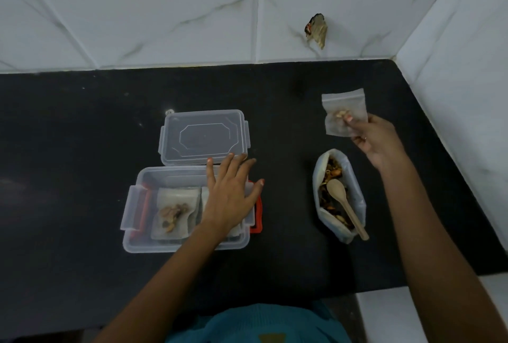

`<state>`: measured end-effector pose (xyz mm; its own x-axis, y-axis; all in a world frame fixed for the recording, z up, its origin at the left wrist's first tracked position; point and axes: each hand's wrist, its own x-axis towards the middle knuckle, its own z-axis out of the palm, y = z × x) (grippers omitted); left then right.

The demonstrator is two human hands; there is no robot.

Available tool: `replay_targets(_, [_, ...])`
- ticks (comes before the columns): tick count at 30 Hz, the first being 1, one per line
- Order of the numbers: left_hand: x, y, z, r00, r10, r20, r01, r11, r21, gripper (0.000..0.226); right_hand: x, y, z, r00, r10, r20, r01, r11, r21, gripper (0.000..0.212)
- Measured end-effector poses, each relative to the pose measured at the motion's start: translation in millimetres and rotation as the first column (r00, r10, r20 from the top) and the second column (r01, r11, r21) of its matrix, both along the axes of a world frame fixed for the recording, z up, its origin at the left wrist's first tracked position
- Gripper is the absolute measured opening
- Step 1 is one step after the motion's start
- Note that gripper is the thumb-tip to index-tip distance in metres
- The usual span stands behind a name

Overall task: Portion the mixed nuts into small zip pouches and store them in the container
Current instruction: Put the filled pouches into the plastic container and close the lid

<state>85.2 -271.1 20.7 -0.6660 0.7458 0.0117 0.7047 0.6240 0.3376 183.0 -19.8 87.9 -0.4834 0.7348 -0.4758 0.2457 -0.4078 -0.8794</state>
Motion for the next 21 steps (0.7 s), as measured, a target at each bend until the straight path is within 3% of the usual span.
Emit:
replay_targets(5, [-3.2,-5.0,6.4,0.996,-0.039,0.081,0.042,0.999,-0.029,0.055,4.4,-67.0,17.9,0.997,0.055,-0.060,-0.057,0.998,-0.022,0.020])
replay_targets(9, [-9.3,-25.5,16.8,0.972,-0.049,0.232,0.020,0.992,0.128,0.051,2.9,-119.6,19.2,0.992,0.096,-0.076,-0.097,0.995,-0.006,0.019])
replay_targets(12, [-14.2,-49.6,29.5,0.919,-0.079,0.386,-0.057,0.943,0.327,0.045,0.7,-160.8,15.6,0.986,0.149,-0.074,-0.152,0.987,-0.051,0.027])
replay_targets(15, [-18.5,-76.1,43.0,0.805,-0.127,0.580,-0.174,0.883,0.435,0.036,-7.3,-199.4,8.8,0.981,0.186,-0.058,-0.189,0.980,-0.062,0.026])
replay_targets(19, [-29.6,-100.7,43.6,0.548,-0.127,0.827,-0.368,0.851,0.375,0.023,-23.4,-238.4,-4.0,0.972,0.232,-0.022,-0.233,0.971,-0.049,0.025])
replay_targets(21, [-35.0,-109.8,37.8,0.525,-0.080,0.847,-0.419,0.842,0.339,0.026,-30.3,-251.3,-10.5,0.961,0.274,0.027,-0.273,0.962,-0.009,0.022])
